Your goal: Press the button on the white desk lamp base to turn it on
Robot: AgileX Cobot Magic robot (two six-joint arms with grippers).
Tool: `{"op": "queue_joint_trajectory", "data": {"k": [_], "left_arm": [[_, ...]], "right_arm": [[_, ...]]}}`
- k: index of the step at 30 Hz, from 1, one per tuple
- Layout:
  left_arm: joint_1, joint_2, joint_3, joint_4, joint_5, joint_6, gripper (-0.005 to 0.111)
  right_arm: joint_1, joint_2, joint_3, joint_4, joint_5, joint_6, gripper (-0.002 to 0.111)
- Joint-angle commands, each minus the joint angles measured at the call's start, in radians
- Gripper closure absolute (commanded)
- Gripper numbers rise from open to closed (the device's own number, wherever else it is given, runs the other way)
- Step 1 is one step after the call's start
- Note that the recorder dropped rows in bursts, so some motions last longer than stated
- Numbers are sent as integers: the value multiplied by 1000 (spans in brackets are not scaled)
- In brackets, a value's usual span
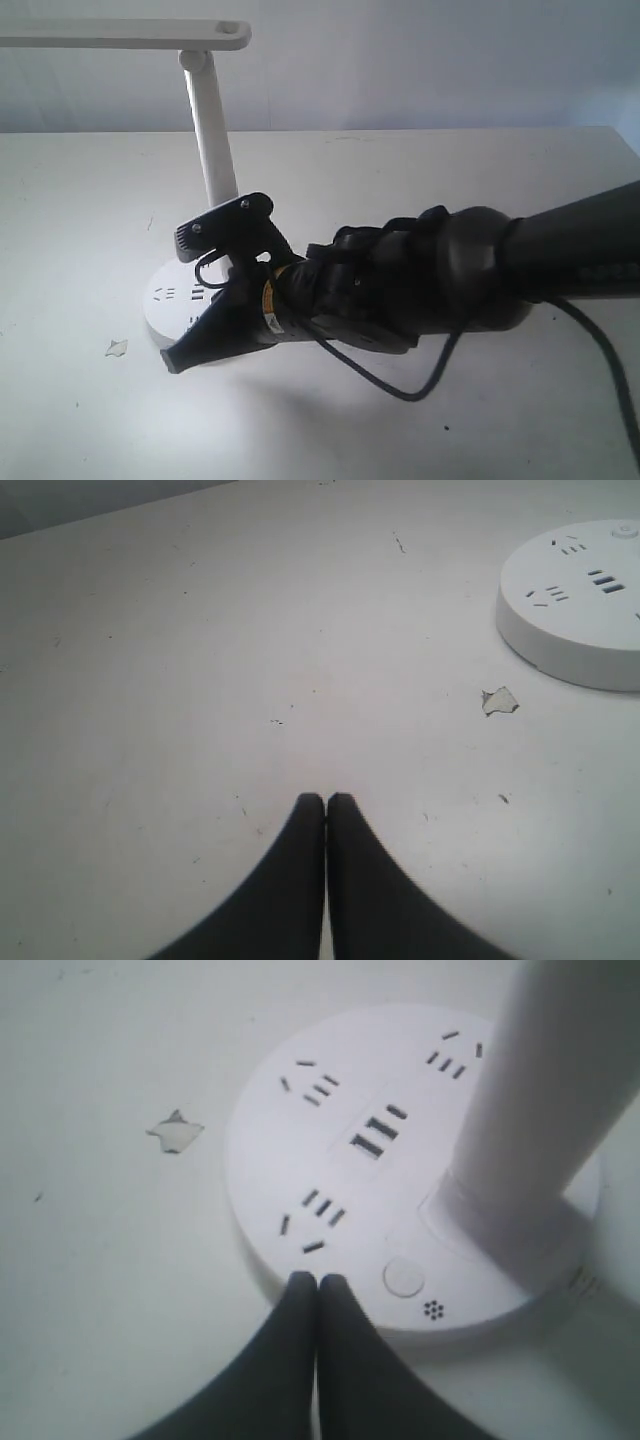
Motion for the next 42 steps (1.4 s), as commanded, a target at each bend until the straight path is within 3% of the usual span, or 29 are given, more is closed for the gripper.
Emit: {"op": "queue_joint_trajectory", "data": {"k": [1, 11, 25, 30, 34, 38, 42], "left_arm": [[3, -4, 3, -6, -2, -1, 107], [3, -4, 3, -6, -2, -1, 107], [3, -4, 3, -6, -2, -1, 107], [3, -4, 3, -6, -2, -1, 107], [3, -4, 3, -6, -2, -1, 107], [3, -4, 3, -6, -2, -1, 107], [3, -4, 3, -6, -2, -1, 107]], "right_arm": [[39, -108, 44, -10, 118, -77, 108], [55, -427, 164, -10, 497, -129, 108], [55, -1080, 390, 147, 564, -129, 108], [55, -1320, 480, 236, 503, -129, 108], [55, -1473, 549, 224, 352, -129, 108], [55, -1555, 609, 128, 142, -175, 108], [55, -1557, 644, -42, 75, -222, 108]]}}
